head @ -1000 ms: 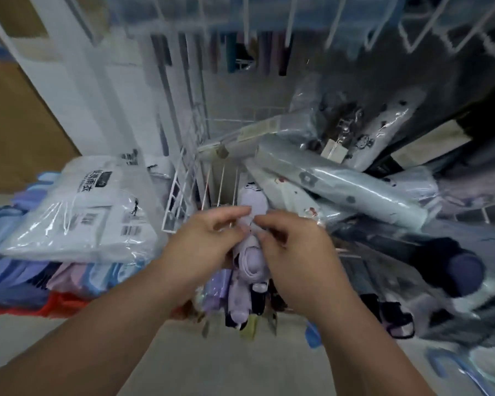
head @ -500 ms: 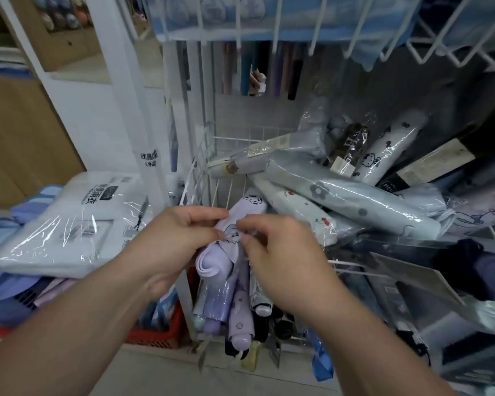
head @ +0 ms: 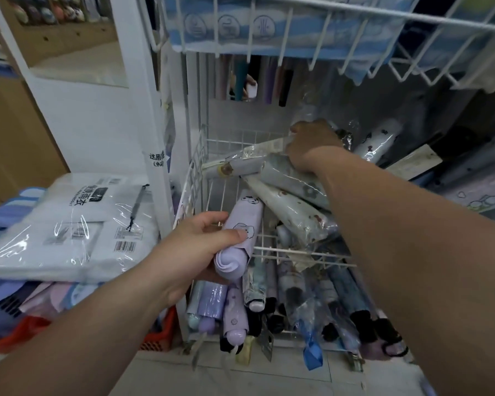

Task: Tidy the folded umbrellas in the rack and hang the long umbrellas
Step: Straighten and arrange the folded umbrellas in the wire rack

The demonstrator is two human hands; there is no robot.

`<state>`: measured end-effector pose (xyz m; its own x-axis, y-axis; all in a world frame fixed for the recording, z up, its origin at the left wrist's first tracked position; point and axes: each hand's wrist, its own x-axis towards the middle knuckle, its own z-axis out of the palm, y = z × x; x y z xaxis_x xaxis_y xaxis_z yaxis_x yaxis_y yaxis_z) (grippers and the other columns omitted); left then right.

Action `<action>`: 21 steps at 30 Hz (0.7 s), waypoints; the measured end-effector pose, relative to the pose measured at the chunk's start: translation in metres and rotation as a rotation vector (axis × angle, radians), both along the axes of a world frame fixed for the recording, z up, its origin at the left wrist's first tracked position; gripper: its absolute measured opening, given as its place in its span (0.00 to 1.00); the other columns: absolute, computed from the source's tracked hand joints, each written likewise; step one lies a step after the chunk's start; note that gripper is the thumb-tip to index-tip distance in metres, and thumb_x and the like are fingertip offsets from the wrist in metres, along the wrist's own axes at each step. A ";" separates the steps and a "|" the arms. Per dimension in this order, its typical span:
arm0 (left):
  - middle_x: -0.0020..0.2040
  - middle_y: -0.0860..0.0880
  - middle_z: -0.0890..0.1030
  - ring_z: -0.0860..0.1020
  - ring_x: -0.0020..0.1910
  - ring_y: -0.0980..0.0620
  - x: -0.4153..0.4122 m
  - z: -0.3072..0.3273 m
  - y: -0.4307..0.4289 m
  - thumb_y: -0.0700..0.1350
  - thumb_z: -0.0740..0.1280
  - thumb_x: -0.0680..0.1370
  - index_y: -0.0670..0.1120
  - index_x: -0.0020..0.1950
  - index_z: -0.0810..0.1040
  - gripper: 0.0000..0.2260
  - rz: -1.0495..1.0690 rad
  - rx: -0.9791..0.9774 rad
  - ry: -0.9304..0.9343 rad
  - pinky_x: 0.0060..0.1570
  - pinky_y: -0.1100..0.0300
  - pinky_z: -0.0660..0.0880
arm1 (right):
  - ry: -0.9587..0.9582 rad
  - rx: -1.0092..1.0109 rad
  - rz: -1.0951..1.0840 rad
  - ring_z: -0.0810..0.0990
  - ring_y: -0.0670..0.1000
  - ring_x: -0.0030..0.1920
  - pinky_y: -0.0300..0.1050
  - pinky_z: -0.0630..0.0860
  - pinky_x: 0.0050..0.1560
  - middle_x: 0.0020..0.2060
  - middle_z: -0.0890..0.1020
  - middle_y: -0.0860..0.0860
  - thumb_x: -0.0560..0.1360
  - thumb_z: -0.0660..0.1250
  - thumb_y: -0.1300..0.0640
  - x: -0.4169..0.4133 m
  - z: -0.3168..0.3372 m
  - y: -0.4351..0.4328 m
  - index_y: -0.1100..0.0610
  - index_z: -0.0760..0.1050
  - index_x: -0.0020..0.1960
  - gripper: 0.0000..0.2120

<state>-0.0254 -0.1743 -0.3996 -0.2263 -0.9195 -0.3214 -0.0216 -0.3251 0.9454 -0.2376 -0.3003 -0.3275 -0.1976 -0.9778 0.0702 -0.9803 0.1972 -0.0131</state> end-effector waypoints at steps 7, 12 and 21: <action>0.52 0.50 0.87 0.83 0.39 0.54 -0.007 -0.001 -0.003 0.36 0.73 0.75 0.50 0.63 0.81 0.18 0.057 -0.062 -0.010 0.38 0.59 0.76 | -0.292 -0.136 -0.089 0.69 0.59 0.72 0.48 0.70 0.68 0.72 0.69 0.58 0.76 0.70 0.52 -0.009 0.000 0.002 0.58 0.63 0.75 0.31; 0.50 0.47 0.87 0.84 0.45 0.54 -0.002 0.003 -0.002 0.34 0.73 0.74 0.47 0.54 0.86 0.12 0.165 -0.117 -0.010 0.43 0.62 0.76 | -0.427 -0.169 0.005 0.76 0.55 0.66 0.41 0.71 0.66 0.68 0.76 0.53 0.73 0.75 0.51 -0.015 0.003 0.010 0.55 0.73 0.70 0.28; 0.27 0.48 0.79 0.69 0.19 0.58 -0.002 0.005 0.000 0.34 0.70 0.77 0.46 0.47 0.86 0.09 0.342 -0.164 -0.012 0.22 0.71 0.65 | -0.901 -0.437 0.031 0.79 0.51 0.53 0.43 0.77 0.52 0.55 0.79 0.50 0.68 0.79 0.56 -0.006 0.009 0.028 0.52 0.71 0.68 0.32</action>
